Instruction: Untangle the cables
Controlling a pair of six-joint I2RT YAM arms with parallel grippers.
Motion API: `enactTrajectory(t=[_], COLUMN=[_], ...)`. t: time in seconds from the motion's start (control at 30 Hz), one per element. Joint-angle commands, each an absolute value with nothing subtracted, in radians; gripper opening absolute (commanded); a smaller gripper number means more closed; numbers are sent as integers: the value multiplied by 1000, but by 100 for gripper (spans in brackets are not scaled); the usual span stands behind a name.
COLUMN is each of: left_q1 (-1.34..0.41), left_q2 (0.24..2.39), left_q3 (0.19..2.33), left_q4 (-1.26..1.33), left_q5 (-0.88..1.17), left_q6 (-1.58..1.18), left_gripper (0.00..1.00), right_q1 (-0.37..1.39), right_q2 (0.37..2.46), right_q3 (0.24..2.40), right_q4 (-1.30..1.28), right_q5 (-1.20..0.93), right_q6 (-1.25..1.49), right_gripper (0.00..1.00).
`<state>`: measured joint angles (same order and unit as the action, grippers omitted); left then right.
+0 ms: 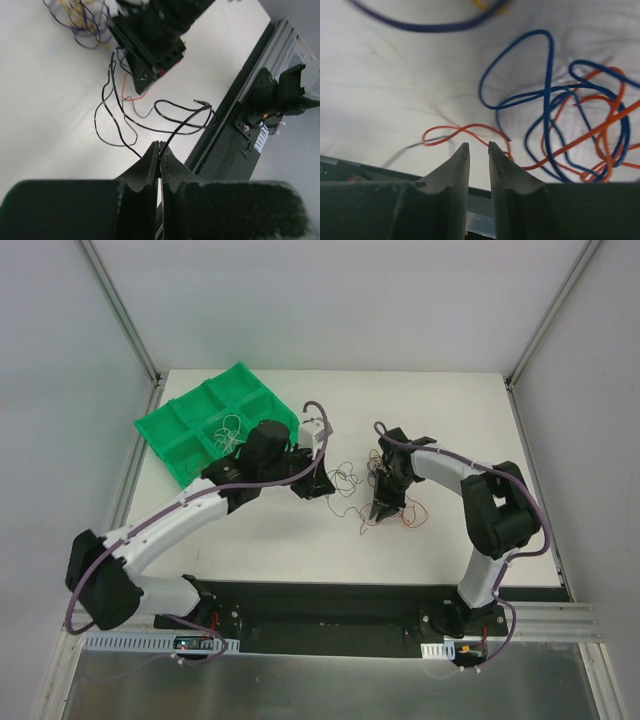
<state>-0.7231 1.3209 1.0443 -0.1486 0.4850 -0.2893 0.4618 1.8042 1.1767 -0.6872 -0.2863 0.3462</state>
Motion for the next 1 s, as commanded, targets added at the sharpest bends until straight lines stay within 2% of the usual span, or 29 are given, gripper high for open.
enactTrajectory(t=[0.0,0.2,0.37,0.57,0.67,0.8,0.97], left_q1=[-724,-723,-723,-645,-530,-444,-339], left_q2=[1110,956,994,1089,1146,1233,1316], left_q3=[1159,1385,1514,1546,1551,1533,1477], left_q4=[-248,-302,-328,-328,-327,-313,-261], left_q5=[248,-99,-143,-164,-89,-86,-55], left_q6=[-129,86,107,-39,-152,-184,-287], left_gripper=[0,0,0,0,0,0,0], right_q1=[433,327,314,339,377,431,430], right_q2=[1792,1773,1726,1570,1503,1421,1296], right_q3=[1108,1026,1043,1143,1253,1360,1399], right_q4=[-669,-658,-689,-770,-854,-940,-994], right_q5=[-169,-137,-170,-276,-319,-308,-275], right_q6=[388,377,292,201,164,146,130], right_gripper=[25,27,28,32,40,57,66])
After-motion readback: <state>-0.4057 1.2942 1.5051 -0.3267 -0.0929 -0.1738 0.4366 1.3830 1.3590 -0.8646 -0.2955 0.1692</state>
